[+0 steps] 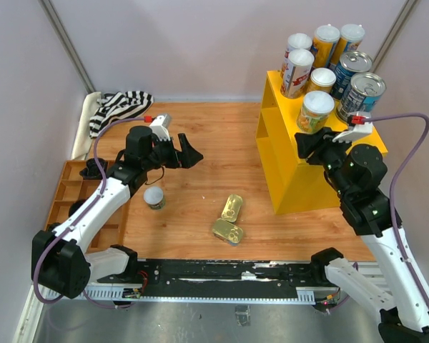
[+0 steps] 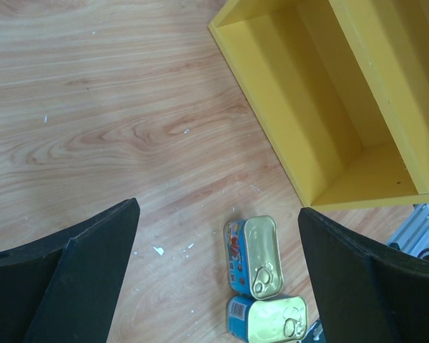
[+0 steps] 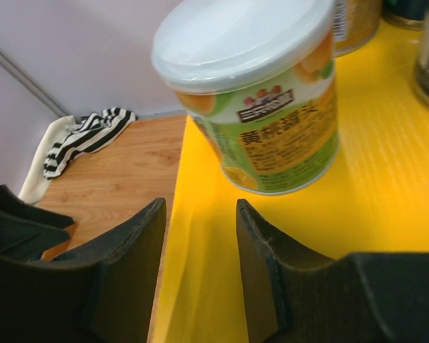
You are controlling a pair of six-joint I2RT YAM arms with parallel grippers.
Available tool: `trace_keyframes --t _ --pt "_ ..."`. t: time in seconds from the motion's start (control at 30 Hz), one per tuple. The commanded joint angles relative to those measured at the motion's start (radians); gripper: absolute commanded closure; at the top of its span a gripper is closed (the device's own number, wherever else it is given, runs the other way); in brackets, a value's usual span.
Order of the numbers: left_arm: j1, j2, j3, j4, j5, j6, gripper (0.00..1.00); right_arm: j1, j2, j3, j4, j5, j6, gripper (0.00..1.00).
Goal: Place and organize the canned foods onto the counter
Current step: Place the canned food on the counter.
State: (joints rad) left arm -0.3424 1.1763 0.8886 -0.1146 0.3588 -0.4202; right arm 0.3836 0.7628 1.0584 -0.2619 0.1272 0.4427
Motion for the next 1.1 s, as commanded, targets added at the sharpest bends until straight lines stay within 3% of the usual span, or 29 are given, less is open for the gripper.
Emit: trace_keyframes --t 0.0,0.27,0.47,1.07 --pt "0.004 -0.011 -0.014 0.016 0.026 -0.004 0.03 0.051 0.037 -0.011 0.006 -0.077 0.035 0.55" --pt "0.004 -0.040 -0.053 0.029 0.027 -0.024 0.03 0.069 0.234 0.171 -0.005 -0.093 -0.045 0.58" --pt "0.004 -0.045 -0.050 0.009 0.006 -0.005 0.03 0.052 0.264 0.201 -0.004 -0.075 -0.147 0.59" --pt "0.004 -0.025 -0.042 0.006 0.017 0.001 0.03 0.020 0.254 0.167 0.041 0.063 -0.143 0.59"
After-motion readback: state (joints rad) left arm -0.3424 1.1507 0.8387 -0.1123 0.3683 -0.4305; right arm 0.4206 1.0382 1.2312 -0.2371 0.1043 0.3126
